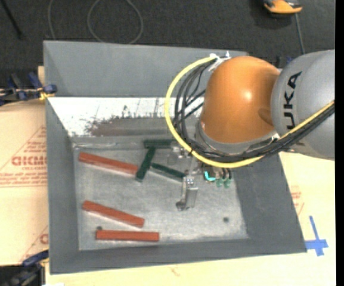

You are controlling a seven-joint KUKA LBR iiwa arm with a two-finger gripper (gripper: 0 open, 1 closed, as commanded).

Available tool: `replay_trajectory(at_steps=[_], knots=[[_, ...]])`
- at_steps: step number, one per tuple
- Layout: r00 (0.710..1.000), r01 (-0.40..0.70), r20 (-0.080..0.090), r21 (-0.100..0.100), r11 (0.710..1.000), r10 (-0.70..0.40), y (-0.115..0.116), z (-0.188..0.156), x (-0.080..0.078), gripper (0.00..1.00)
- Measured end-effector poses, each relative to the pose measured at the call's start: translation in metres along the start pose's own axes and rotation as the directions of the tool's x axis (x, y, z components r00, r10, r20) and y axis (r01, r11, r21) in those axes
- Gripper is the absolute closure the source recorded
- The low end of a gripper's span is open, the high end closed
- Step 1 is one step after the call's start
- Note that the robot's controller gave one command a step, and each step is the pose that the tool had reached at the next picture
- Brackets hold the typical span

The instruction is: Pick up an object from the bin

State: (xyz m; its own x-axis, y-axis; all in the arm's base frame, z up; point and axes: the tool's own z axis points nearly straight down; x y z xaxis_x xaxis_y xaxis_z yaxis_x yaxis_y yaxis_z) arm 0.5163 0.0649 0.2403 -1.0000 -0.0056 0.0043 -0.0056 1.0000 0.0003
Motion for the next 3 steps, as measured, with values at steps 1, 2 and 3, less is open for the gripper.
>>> replay_trajectory(at_steps=[1,2,3], knots=[[1.0,-0.02,-0.003,0.0,1.0,0.02,0.059,0.131,0.036,0.0],[0.995,-0.102,0.009,-0.003,0.995,0.102,0.096,0.171,0.031,0.0],[0.994,-0.106,0.007,-0.002,0.994,0.106,0.095,0.17,0.032,1.0]])
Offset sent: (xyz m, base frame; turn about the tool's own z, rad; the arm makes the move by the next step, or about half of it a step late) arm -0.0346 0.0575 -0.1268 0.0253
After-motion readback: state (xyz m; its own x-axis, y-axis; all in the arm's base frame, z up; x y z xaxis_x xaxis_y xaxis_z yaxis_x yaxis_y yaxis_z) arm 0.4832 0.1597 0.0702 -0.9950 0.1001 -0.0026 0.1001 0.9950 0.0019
